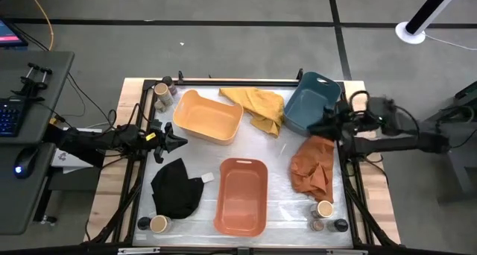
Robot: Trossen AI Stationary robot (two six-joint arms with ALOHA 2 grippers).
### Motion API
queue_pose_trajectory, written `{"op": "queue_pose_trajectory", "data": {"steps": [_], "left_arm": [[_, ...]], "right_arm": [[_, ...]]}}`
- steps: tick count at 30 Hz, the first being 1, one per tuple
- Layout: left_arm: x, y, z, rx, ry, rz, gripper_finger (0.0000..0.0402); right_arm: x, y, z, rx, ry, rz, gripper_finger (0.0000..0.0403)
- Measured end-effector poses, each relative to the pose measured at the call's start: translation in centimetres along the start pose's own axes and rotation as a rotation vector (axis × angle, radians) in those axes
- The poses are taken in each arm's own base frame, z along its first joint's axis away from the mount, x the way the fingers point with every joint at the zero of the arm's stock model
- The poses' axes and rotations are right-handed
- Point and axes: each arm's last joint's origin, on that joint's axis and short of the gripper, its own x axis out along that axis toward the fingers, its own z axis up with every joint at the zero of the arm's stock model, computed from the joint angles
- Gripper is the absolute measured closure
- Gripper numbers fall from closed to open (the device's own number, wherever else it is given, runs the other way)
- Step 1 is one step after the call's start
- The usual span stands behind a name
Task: Sort spices by type
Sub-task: Put the bottom right gold seasoning bottle into the blue bin
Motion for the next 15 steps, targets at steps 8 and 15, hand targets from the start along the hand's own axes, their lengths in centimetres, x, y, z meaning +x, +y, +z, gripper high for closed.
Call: {"op": "queue_pose_trajectory", "data": {"steps": [8, 15], "left_arm": [[0.0, 0.0, 0.0, 0.000, 0.000, 0.000, 0.0401], [0.0, 0.0, 0.0, 0.000, 0.000, 0.000, 0.0401]], "right_arm": [[2.6, 3.4, 1.5, 0.223, 0.804, -0.105, 0.0157], [6.9, 6.6, -3.0, 0.467, 1.188, -0.369, 0.0142]]}}
